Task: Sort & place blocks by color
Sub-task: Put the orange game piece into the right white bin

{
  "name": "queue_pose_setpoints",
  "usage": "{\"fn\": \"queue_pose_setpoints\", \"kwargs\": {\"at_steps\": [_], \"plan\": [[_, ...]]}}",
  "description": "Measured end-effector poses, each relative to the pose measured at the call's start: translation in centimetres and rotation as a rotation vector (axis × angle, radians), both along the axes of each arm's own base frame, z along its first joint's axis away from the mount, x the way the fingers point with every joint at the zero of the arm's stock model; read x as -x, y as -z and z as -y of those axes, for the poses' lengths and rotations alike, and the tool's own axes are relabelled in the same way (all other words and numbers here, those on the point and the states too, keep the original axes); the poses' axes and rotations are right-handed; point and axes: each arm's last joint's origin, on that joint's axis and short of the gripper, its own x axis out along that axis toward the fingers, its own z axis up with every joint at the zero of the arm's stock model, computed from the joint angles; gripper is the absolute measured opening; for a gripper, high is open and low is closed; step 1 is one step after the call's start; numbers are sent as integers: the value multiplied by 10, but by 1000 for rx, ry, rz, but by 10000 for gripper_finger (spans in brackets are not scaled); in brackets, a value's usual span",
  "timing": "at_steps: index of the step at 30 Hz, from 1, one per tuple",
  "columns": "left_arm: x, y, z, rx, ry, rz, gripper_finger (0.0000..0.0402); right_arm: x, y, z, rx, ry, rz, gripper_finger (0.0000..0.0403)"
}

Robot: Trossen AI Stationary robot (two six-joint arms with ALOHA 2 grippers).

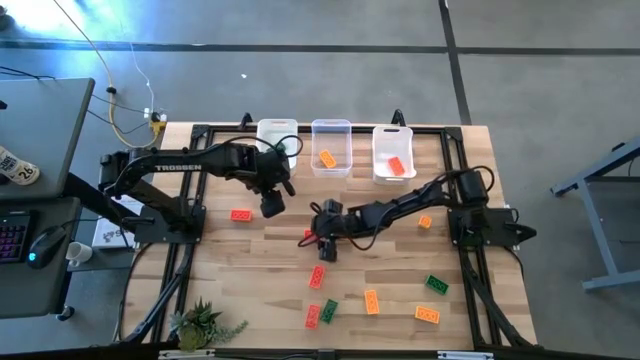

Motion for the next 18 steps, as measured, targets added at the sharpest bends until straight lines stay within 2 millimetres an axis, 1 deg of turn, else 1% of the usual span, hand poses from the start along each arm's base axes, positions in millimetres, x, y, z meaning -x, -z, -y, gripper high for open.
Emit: {"fn": "queue_pose_setpoints", "kwargs": {"at_steps": [4, 8, 11, 16, 17, 18], "plan": [[0, 0, 0, -1, 0, 2, 195, -1, 9, 0, -5, 24, -11, 263], [0, 0, 0, -1, 0, 3, 195, -1, 10, 0, -19, 42, -15, 252], [-1, 0, 0, -2, 0, 6, 195, -1, 11, 0, -32, 35, -20, 218], [-3, -1, -1, -10, 1, 30, 195, -1, 11, -1, -79, 34, -26, 127], [-3, -1, -1, -11, 2, 33, 195, -1, 11, -2, -80, 33, -24, 113], [-3, -1, -1, -13, 3, 36, 195, -1, 11, -2, -81, 33, -24, 112]]}}
